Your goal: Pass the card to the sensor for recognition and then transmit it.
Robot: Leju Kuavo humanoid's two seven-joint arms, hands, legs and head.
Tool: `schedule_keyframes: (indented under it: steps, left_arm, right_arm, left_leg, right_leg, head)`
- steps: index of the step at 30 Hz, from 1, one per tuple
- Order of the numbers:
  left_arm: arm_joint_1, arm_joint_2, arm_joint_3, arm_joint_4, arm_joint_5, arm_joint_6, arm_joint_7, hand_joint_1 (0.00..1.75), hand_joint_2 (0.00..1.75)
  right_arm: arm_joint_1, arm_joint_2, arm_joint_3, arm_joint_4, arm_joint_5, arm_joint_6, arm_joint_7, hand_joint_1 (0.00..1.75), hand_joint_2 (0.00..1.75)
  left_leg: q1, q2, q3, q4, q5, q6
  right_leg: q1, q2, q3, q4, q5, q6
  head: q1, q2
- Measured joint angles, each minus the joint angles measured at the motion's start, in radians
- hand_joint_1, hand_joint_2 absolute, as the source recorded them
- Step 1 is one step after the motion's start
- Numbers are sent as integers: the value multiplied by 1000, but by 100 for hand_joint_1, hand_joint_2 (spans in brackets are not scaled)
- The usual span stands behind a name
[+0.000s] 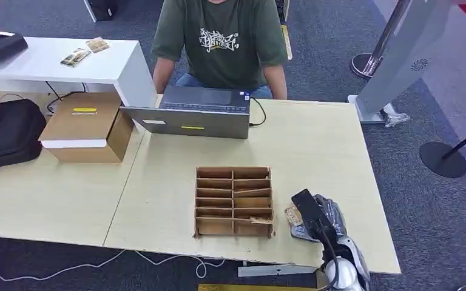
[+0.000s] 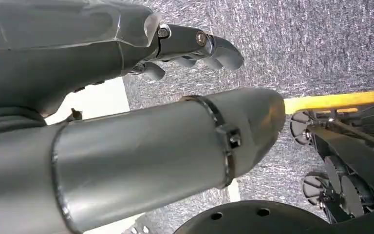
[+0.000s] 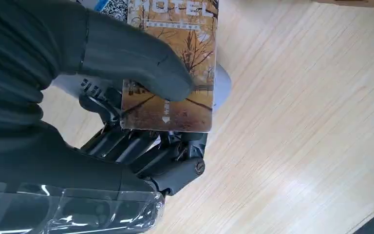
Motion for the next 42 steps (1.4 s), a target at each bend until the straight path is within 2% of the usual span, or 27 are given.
schedule_keyframes:
  steps: [12,33,42]
  left_arm:
    - [0,0,0,0,-4,2,0,0,0]
    - [-5,-3,0,0,-28,10,15,0,0]
    - [-5,-3,0,0,-10,17,15,0,0]
  right_arm:
    - [17,-38,-53,-6,-37,-9,-16,175,175]
    - [30,-42,-100,-23,-54,-2,-34,175,175]
    - [25,-20,-103,13,-71,26,-31,175,175]
  left_leg:
    - [0,0,0,0,0,0]
    - [0,0,0,0,0,0]
    - [0,0,0,0,0,0]
  right_leg:
    - [0,0,0,0,0,0]
    - [0,0,0,0,0,0]
    - [0,0,0,0,0,0]
  head:
    - [0,0]
    - [0,0]
    - [0,0]
